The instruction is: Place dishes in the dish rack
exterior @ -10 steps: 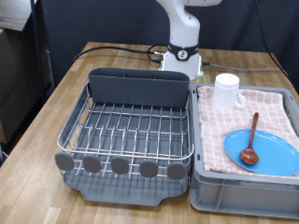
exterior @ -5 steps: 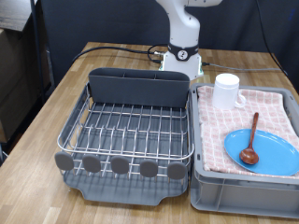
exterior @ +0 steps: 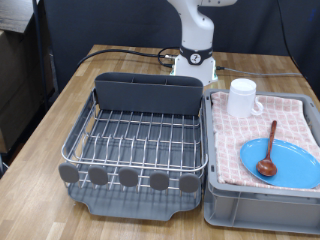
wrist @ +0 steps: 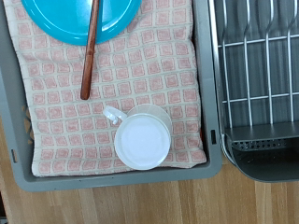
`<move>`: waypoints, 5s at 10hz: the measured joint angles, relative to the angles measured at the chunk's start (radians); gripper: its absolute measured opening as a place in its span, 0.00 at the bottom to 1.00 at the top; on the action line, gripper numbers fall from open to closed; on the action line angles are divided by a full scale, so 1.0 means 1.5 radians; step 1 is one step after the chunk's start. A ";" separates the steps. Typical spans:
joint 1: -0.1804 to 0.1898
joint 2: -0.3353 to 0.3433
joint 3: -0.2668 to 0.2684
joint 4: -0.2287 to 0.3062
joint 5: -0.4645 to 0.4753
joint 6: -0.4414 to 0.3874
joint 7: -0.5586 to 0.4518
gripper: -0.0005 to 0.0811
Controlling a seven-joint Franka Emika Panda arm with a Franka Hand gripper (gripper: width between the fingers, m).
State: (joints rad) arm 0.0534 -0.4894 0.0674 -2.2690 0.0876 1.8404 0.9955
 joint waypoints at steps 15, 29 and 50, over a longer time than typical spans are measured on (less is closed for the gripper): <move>0.013 0.193 0.150 0.070 -0.041 0.165 0.211 0.99; 0.013 0.349 0.187 -0.006 -0.241 0.395 0.402 0.99; 0.019 0.512 0.133 -0.047 -0.468 0.569 0.612 0.99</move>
State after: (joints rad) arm 0.0816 0.2793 0.2664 -2.3394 -0.6146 2.6945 1.9138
